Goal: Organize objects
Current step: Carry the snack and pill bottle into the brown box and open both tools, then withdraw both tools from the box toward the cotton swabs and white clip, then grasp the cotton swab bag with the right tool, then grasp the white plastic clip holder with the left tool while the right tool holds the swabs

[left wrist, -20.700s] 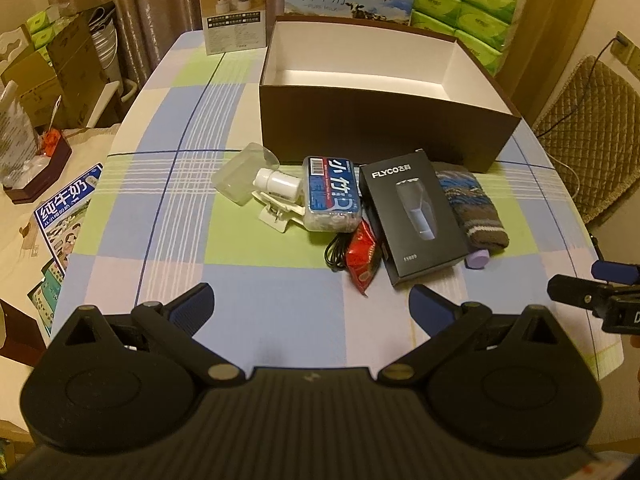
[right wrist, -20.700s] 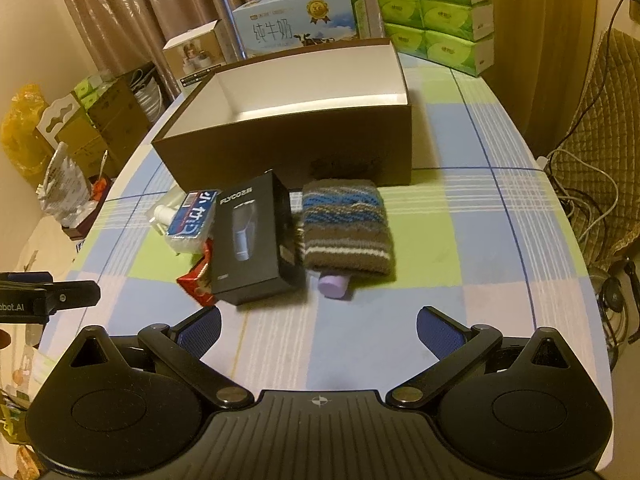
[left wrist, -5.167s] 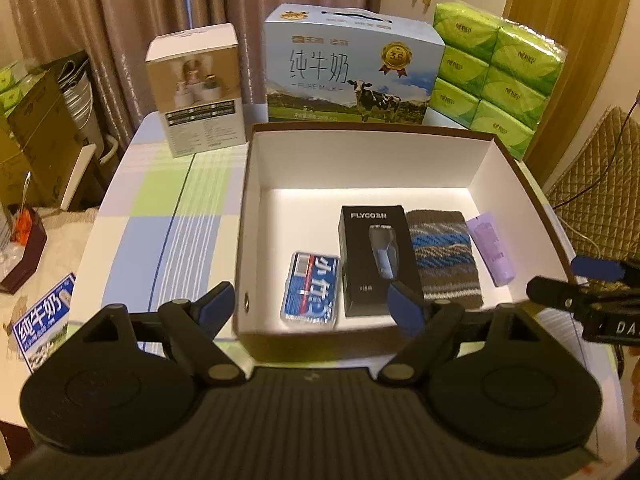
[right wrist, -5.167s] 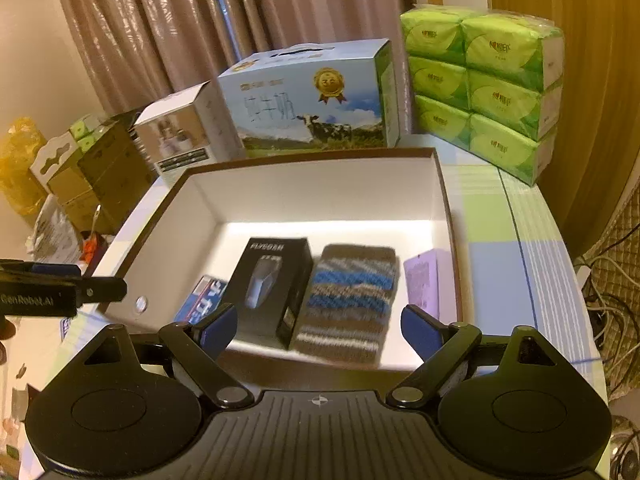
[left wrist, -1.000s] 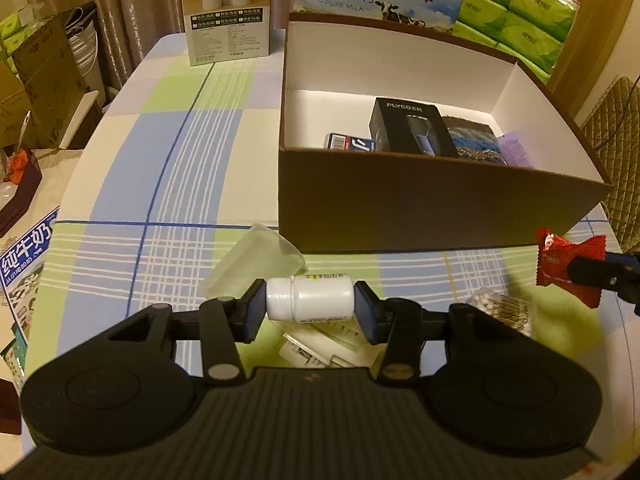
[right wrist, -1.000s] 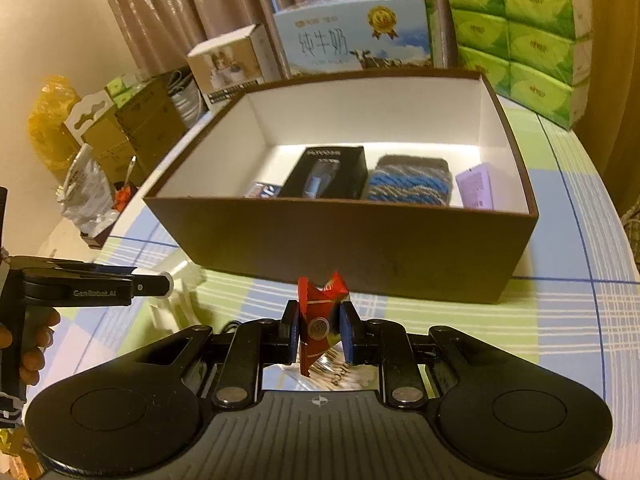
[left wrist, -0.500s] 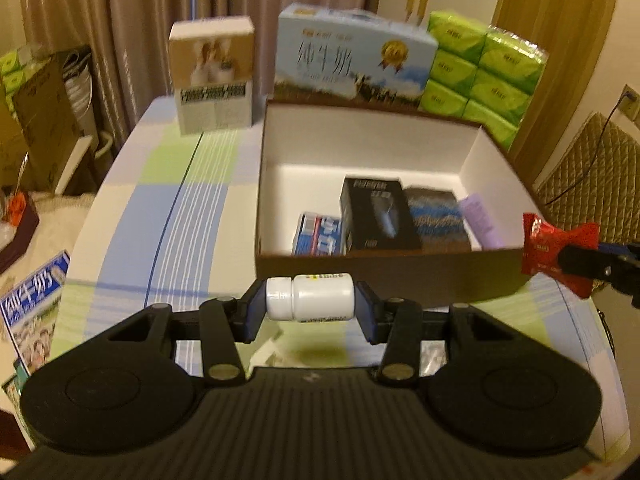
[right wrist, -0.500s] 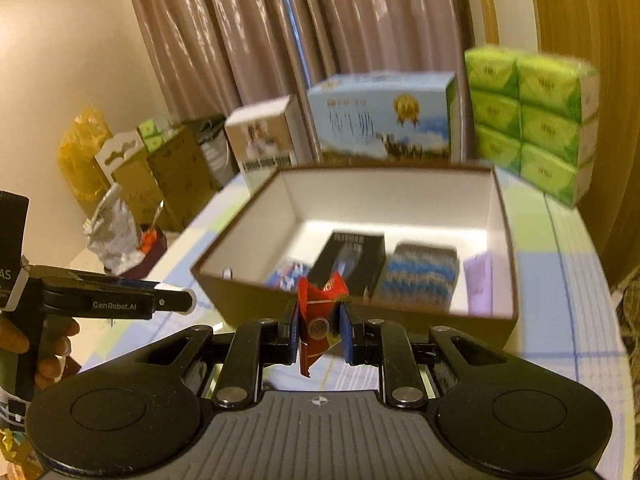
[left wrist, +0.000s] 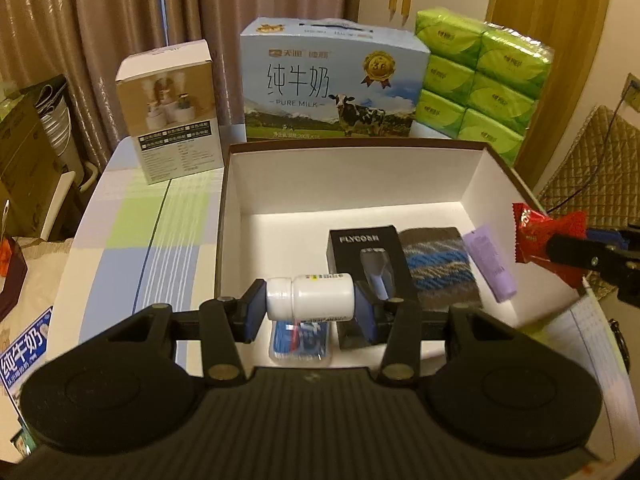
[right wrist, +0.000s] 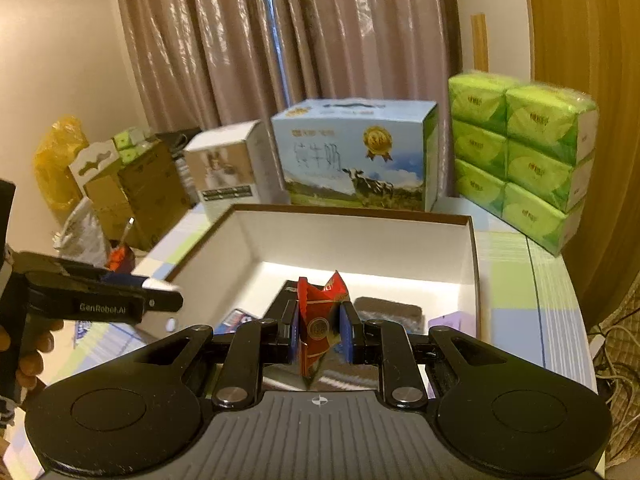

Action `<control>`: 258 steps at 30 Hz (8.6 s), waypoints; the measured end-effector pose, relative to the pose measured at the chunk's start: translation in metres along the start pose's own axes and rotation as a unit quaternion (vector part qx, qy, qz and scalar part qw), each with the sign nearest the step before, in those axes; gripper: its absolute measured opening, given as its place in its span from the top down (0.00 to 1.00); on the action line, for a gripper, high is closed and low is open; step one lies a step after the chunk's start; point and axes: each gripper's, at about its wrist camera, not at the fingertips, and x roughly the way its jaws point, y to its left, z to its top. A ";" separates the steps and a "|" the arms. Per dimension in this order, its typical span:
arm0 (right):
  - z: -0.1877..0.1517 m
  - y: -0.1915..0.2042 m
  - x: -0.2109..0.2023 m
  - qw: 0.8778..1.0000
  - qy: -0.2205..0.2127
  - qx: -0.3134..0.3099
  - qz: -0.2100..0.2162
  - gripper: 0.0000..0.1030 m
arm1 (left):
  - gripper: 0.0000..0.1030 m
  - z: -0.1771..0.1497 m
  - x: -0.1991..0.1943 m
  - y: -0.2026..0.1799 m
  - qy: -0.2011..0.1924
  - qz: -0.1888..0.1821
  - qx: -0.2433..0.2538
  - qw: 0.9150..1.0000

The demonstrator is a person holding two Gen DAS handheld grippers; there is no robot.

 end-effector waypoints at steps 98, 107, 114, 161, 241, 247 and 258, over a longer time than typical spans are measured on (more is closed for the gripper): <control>-0.021 -0.014 0.004 0.994 0.055 0.089 -0.023 0.04 | 0.12 -0.018 -0.033 0.006 0.052 0.003 -0.050 0.997; -0.036 -0.001 -0.009 0.994 0.062 0.088 -0.017 0.04 | 0.12 -0.044 -0.050 0.007 0.063 0.005 -0.061 0.996; -0.052 0.013 -0.017 0.994 0.072 0.081 -0.009 0.04 | 0.12 -0.066 -0.063 0.008 0.069 0.008 -0.065 0.995; -0.141 0.035 0.007 0.986 0.168 0.006 0.009 0.05 | 0.12 -0.162 -0.050 0.015 0.150 0.040 -0.094 0.983; -0.160 -0.004 0.032 0.978 0.192 -0.047 -0.064 0.70 | 0.10 -0.165 0.021 0.001 0.074 -0.057 0.215 0.972; -0.162 -0.004 0.030 0.978 0.191 -0.042 -0.067 0.70 | 0.08 -0.162 0.029 -0.001 0.074 -0.088 0.247 0.962; -0.165 -0.004 0.024 0.978 0.195 -0.035 -0.071 0.70 | 0.16 -0.165 0.036 -0.002 0.089 -0.075 0.189 0.975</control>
